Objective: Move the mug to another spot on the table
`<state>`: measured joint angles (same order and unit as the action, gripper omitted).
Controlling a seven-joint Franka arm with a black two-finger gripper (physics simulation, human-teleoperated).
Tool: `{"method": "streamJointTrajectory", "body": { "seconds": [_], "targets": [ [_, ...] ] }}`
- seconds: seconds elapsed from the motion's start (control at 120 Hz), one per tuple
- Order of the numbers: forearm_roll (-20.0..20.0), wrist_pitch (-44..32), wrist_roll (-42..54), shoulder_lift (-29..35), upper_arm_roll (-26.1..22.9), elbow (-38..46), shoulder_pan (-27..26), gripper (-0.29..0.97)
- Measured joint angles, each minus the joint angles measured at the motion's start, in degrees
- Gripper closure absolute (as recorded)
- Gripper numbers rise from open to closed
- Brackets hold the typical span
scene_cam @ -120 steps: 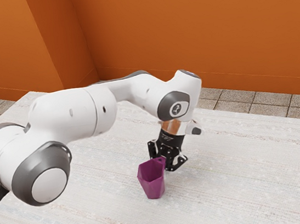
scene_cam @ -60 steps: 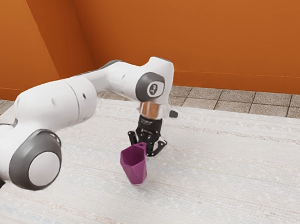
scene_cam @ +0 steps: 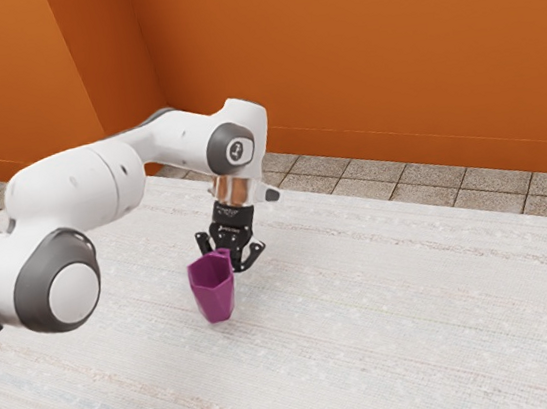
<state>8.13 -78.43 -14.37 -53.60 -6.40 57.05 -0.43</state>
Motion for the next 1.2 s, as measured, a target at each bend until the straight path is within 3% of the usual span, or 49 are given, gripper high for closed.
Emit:
{"method": "streamJointTrajectory", "body": {
  "seconds": [0.442,0.858,1.042,1.2],
  "targets": [
    [-0.71,-1.26,-1.02,-1.03,-0.66,0.25,1.22,0.62],
    [-1.08,-1.89,-1.53,0.28,-0.20,0.43,0.57,0.36],
    [-2.72,-6.90,-1.64,9.22,-0.12,5.90,-0.09,0.21],
    [-5.80,-15.27,-1.52,27.93,0.09,24.69,1.35,0.11]
  ]
}}
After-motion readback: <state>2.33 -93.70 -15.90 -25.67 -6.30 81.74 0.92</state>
